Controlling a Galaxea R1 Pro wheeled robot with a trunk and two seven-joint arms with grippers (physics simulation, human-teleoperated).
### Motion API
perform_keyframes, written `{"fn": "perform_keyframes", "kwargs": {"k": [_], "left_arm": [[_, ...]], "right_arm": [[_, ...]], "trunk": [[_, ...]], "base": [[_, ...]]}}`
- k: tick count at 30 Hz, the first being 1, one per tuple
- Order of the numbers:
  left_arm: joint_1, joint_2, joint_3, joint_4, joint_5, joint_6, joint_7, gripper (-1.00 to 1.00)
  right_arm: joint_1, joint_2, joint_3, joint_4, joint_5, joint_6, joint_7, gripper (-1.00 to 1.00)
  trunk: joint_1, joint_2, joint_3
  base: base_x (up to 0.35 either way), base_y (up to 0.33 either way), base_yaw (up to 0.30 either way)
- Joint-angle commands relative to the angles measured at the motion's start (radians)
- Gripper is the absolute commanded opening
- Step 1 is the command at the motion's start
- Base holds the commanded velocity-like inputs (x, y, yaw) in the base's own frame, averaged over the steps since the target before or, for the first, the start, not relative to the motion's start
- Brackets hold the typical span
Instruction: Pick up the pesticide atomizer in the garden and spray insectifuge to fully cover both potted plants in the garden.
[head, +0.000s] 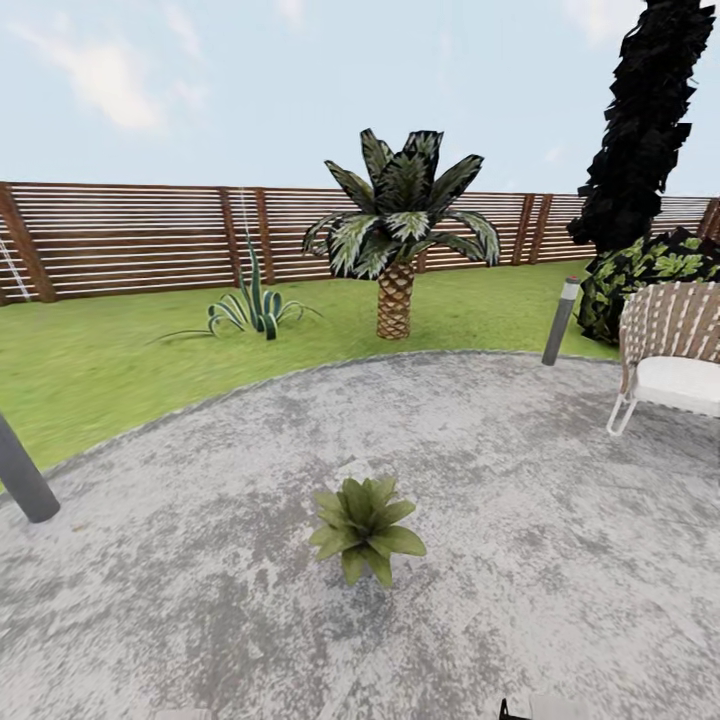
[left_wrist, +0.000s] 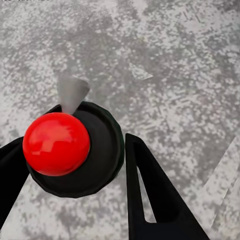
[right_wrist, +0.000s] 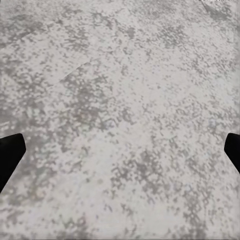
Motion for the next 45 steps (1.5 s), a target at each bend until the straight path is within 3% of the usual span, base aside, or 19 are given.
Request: {"fn": "perform_keyframes", "kwargs": {"k": [1,16,23,25,28,30,31,34,37,41,45], "left_arm": [[-0.001,0.000,-0.007,0.001,0.010,-0.003,-0.004,-1.00],[0.000,0.001,-0.008,0.001,0.009,-0.003,-0.005,-1.00],[-0.013,0.002,-0.019,-0.020,-0.016,0.000,-0.019,-1.00],[-0.039,0.005,-0.020,-0.053,-0.117,0.005,-0.066,-1.00],[-0.079,0.010,-0.020,-0.076,-0.238,0.010,-0.159,-1.00],[-0.120,0.014,-0.019,-0.083,-0.342,0.012,-0.264,-1.00],[-0.137,0.016,-0.019,-0.084,-0.383,0.014,-0.309,-1.00],[-0.204,0.017,-0.019,-0.086,-0.555,0.024,-0.497,-1.00],[-0.256,0.014,-0.018,-0.086,-0.685,0.060,-0.629,-1.00],[-0.316,0.004,-0.018,-0.089,-0.776,0.124,-0.778,-1.00],[-0.361,-0.002,-0.018,-0.090,-0.806,0.149,-0.838,-1.00]], "right_arm": [[-0.001,0.000,-0.006,0.001,0.011,-0.002,-0.005,1.00],[-0.001,0.003,-0.006,-0.001,0.008,-0.001,-0.008,1.00],[-0.001,0.002,-0.004,-0.007,0.010,-0.003,-0.004,1.00],[-0.001,0.000,-0.004,-0.010,0.010,-0.003,-0.004,1.00],[-0.001,-0.003,-0.003,-0.023,0.015,-0.004,0.003,1.00],[-0.001,-0.004,-0.003,-0.075,0.060,-0.004,0.061,1.00],[-0.001,-0.004,-0.003,-0.109,0.098,-0.003,0.106,1.00],[-0.001,-0.003,-0.004,-0.231,0.305,-0.001,0.351,1.00],[-0.002,-0.002,-0.004,-0.295,0.425,0.000,0.515,1.00],[-0.009,-0.001,-0.003,-0.336,0.467,0.000,0.660,1.00],[-0.042,0.005,0.021,-0.353,0.474,0.000,0.827,1.00]], "trunk": [[0.000,0.000,-0.001],[0.000,0.000,-0.001],[0.000,0.000,-0.001],[0.000,0.000,-0.001],[0.000,0.000,-0.001],[0.000,0.000,-0.001],[0.000,0.000,-0.001],[0.000,0.000,-0.001],[0.000,0.000,-0.001],[0.000,0.000,-0.001],[0.000,0.000,-0.001]], "base": [[0.000,0.032,-0.013],[0.000,0.003,-0.001],[0.000,0.000,0.000],[0.000,0.000,0.000],[0.000,0.000,0.000],[0.000,0.000,0.000],[0.000,0.000,0.000],[0.000,0.000,0.000],[0.000,0.000,0.000],[0.000,0.000,0.000],[0.000,0.000,0.000]]}}
